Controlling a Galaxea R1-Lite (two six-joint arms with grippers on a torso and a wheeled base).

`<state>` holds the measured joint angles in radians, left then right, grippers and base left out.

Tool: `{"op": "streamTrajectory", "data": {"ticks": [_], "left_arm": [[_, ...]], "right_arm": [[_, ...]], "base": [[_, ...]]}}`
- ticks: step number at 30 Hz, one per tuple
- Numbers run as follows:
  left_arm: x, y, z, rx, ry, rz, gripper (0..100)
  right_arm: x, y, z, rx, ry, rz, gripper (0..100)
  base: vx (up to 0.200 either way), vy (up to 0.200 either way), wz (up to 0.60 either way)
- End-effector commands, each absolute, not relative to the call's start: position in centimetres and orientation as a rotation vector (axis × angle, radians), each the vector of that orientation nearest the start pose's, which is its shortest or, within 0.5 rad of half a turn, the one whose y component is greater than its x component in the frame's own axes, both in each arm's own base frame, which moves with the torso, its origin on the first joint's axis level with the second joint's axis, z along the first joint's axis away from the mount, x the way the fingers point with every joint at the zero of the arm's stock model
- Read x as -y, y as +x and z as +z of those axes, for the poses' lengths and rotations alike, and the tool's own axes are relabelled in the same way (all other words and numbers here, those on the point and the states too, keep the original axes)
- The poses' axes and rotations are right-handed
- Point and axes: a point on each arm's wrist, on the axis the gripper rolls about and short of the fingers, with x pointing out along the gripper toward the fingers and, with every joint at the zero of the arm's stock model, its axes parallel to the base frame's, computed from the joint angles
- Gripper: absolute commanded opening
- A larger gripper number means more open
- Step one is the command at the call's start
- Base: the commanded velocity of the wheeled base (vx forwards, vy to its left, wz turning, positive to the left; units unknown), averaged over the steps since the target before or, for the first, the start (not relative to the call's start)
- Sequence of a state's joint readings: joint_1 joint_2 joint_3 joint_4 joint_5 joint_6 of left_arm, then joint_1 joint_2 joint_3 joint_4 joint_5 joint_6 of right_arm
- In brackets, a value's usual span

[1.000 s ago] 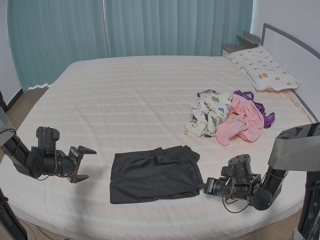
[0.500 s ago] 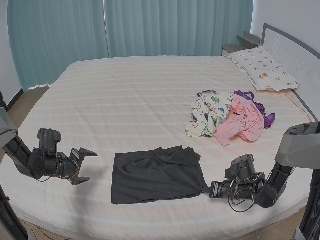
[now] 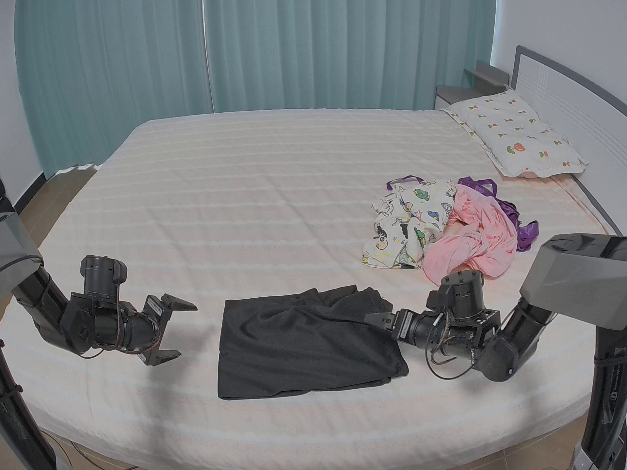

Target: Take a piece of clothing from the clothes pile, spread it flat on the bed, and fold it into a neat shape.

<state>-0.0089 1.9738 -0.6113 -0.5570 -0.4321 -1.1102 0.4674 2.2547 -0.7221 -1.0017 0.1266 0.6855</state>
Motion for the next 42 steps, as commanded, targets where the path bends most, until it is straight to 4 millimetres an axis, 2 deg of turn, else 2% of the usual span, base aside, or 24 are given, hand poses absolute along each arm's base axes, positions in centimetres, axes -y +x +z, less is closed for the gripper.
{"op": "streamTrajectory", "data": {"ticks": [1, 4, 6, 10, 14, 21, 26, 34, 35, 42], "left_arm": [[1.4, 29.7, 4.4, -0.966, -1.198, 0.073, 100], [1.4, 29.6, 4.4, -0.967, -1.199, 0.075, 100], [1.4, 29.5, 4.3, -0.969, -1.198, 0.075, 100], [1.4, 29.4, 4.2, -0.972, -1.193, 0.077, 100], [1.4, 29.4, 4.2, -0.972, -1.192, 0.076, 100], [1.6, 29.5, 4.0, -0.947, -1.186, 0.071, 100], [1.6, 29.4, 3.9, -0.949, -1.186, 0.072, 100], [1.6, 29.5, 3.9, -0.945, -1.186, 0.069, 100], [1.6, 29.4, 3.9, -0.946, -1.188, 0.071, 100], [1.6, 29.4, 3.9, -0.945, -1.188, 0.070, 100]], "right_arm": [[-17.1, 35.4, -3.0, -0.706, 0.584, 0.335, 100], [-16.9, 36.0, -3.0, -0.691, 0.591, 0.332, 100], [-16.7, 37.8, -1.8, -0.623, 0.612, 0.344, 100], [-17.0, 38.6, -1.3, -0.584, 0.631, 0.360, 100], [-17.2, 38.6, -1.3, -0.523, 0.632, 0.388, 100], [-17.4, 39.7, -0.1, -0.453, 0.646, 0.414, 100], [-17.6, 39.7, -0.9, -0.472, 0.636, 0.425, 100], [-17.7, 39.8, -1.1, -0.485, 0.636, 0.438, 100], [-17.7, 39.8, -1.2, -0.489, 0.636, 0.442, 0], [-17.7, 39.8, -1.7, -0.505, 0.636, 0.444, 0]], "base": [[0.000, 0.000, 0.00], [0.000, 0.000, 0.00], [0.000, 0.000, 0.00], [0.000, 0.000, 0.00], [0.000, 0.000, 0.00], [0.000, 0.000, 0.00], [0.000, 0.000, 0.00], [0.000, 0.000, 0.00], [0.000, 0.000, 0.00], [0.000, 0.000, 0.00]]}}
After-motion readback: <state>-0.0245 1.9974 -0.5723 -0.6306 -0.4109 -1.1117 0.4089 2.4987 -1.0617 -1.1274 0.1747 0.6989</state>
